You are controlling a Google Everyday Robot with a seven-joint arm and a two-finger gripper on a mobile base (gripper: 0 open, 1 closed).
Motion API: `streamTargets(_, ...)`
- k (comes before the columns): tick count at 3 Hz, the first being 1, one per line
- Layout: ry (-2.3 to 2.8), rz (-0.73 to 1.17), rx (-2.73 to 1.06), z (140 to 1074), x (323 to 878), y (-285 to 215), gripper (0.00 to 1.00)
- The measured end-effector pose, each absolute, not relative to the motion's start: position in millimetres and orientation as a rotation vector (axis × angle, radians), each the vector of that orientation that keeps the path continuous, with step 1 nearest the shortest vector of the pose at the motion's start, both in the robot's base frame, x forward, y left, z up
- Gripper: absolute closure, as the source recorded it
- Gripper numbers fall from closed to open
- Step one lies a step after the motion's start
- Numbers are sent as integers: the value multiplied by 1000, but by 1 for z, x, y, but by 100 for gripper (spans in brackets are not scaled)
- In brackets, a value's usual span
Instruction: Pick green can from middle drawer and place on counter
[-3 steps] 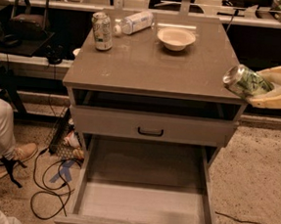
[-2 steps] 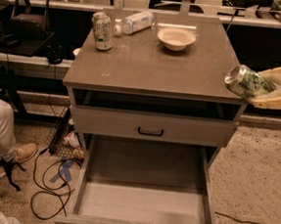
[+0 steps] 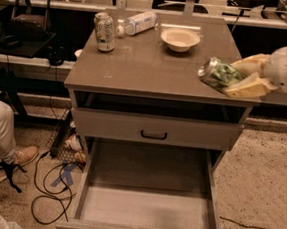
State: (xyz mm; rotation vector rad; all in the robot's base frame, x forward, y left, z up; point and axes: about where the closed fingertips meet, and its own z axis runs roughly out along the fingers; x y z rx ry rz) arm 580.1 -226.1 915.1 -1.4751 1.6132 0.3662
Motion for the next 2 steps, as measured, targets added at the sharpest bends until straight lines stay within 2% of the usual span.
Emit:
streamTargets(1,1693,418,-1527,904,606,-171,100)
streamTargets(2,1734,438,-1527,896,623,-150,100)
